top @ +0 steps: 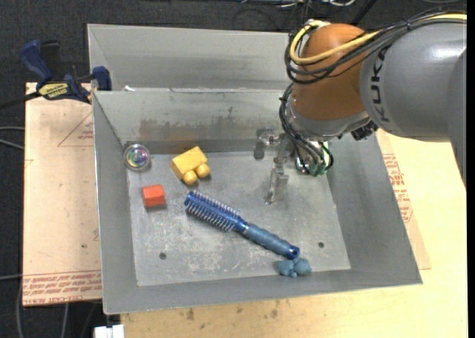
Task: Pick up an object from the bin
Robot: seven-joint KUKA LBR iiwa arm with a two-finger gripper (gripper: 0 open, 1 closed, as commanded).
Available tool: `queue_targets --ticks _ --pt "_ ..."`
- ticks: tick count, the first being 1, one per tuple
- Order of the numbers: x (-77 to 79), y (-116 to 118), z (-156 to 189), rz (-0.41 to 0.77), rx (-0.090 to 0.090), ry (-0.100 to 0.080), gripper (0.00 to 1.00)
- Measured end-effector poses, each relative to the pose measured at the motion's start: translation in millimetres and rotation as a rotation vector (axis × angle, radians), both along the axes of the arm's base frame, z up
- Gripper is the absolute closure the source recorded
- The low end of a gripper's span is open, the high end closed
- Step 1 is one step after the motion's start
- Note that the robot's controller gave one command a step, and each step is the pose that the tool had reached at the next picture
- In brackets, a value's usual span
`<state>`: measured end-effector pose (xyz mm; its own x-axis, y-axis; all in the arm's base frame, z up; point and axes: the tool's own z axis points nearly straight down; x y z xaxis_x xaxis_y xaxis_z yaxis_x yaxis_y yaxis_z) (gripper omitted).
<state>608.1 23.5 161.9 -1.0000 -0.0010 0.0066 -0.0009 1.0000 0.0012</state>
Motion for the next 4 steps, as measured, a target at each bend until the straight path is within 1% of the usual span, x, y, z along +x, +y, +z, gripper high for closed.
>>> queue_targets --ticks 1,2,3,4 --pt "-62.9 15.6 -49.3 0.008 0.0 0.003 0.0" --pt "-75.6 24.8 -94.6 -0.064 0.0 -0.002 0.0" --pt "-73.8 24.4 -91.8 -0.065 0.0 -0.007 1.0" --pt "-63.4 13.1 23.6 -0.097 0.0 -0.016 1.0"
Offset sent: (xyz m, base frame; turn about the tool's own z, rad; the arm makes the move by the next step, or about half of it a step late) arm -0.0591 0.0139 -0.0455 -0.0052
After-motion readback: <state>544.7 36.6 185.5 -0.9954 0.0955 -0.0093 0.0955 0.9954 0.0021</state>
